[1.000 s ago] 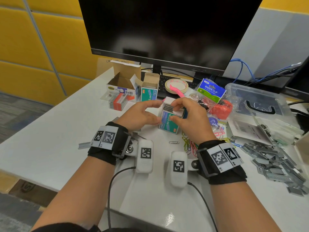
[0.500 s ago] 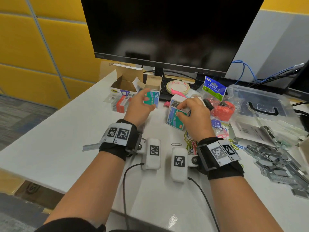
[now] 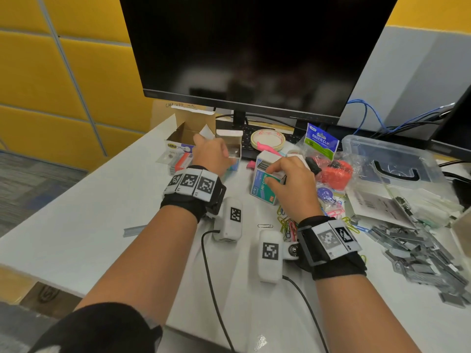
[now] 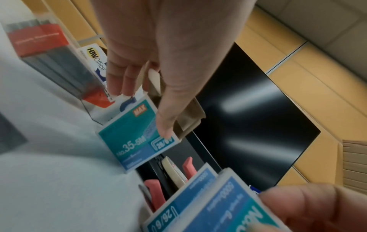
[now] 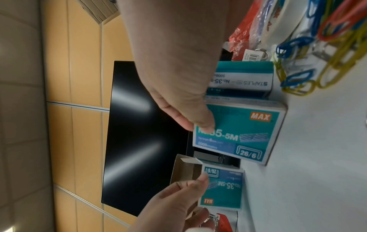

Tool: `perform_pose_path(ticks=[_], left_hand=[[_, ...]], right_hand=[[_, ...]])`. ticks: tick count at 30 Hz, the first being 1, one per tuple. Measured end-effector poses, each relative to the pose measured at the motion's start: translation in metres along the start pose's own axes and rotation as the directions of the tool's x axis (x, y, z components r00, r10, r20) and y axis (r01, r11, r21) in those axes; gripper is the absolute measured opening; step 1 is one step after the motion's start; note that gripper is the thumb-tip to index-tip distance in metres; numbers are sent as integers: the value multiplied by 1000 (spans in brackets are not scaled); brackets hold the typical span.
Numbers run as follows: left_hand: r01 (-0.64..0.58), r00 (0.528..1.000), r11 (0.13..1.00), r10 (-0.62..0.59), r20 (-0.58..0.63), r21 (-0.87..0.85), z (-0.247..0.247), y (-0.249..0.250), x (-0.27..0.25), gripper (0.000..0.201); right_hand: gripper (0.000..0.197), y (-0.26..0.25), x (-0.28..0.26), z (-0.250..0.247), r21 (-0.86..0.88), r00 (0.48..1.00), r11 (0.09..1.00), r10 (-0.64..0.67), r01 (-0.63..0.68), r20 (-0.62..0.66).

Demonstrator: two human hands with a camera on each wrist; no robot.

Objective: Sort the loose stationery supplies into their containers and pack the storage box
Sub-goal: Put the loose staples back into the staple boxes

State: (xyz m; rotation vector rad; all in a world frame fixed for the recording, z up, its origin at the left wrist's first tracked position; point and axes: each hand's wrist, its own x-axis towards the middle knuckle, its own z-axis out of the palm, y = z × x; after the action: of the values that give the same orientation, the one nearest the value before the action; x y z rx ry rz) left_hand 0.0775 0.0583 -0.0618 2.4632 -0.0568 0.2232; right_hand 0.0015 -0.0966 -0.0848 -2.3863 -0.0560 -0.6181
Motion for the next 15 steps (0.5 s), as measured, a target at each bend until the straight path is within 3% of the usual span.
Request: perform_pose_path(ticks=[8,13,15], left_hand=[[-29,1000,1000,29,1,11,-12,3,-4,20],[41,993,999,-44,113,27,-23,8,7,32],[-9,996,1000,8,85,15,-21,6,7,29]], right_hand=[[17,1,-1,1,21,1000,1000,13,-13,8],[14,3,-2,2,33,1000,999,4,-5,8],[15,3,-2,2,35,1000,999,6,-7,11]])
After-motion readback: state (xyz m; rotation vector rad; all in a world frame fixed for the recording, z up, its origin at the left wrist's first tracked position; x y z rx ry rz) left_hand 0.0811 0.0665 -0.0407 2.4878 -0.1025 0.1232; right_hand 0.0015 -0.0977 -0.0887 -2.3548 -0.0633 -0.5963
